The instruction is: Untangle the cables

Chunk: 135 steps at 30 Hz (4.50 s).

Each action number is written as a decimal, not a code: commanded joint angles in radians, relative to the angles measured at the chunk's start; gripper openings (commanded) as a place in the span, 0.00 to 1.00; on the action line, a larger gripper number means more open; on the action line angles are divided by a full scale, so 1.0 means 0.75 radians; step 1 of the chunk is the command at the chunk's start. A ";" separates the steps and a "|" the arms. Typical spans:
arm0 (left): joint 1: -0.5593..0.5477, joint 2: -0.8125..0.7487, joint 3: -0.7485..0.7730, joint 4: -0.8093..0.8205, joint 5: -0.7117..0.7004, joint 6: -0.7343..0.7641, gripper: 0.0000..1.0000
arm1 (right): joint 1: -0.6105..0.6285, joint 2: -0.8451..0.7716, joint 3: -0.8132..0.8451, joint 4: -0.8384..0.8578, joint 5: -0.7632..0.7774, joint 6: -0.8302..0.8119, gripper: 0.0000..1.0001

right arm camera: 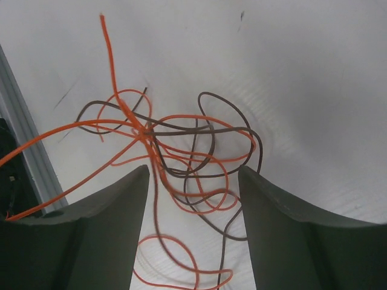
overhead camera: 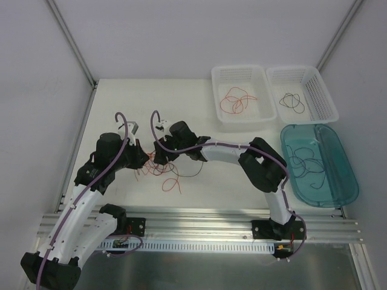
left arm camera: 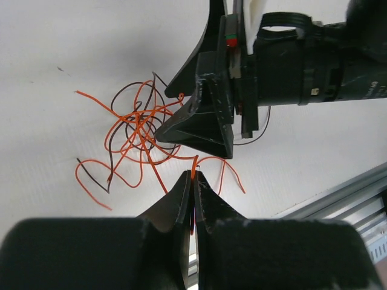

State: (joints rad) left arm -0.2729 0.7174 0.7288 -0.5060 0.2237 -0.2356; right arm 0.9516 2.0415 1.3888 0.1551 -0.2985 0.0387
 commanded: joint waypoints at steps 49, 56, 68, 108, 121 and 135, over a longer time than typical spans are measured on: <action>0.247 -0.040 0.014 -0.101 -0.495 -0.120 0.00 | -0.784 -1.548 -0.743 -0.851 0.085 -0.054 0.37; 0.245 0.007 0.018 -0.096 -0.429 -0.111 0.00 | -0.731 -1.476 -0.829 -0.871 0.204 -0.025 0.43; 0.245 0.027 0.014 -0.086 -0.358 -0.105 0.00 | -0.346 -1.117 -0.668 -0.700 0.390 -0.013 0.68; -0.141 0.722 0.249 0.218 0.127 -0.392 0.92 | -0.179 -1.233 -0.768 -0.628 0.676 -0.125 0.01; -0.350 1.407 0.646 0.268 -0.061 -0.418 0.56 | -0.140 -1.321 -0.817 -0.618 0.639 -0.088 0.01; -0.368 1.366 0.644 0.213 -0.359 -0.339 0.00 | -0.138 -1.364 -0.849 -0.697 0.788 -0.099 0.01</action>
State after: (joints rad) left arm -0.5671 1.8500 1.2003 -0.3164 0.0952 -0.5297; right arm 0.8433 1.0554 0.7662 -0.3359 0.2176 -0.0345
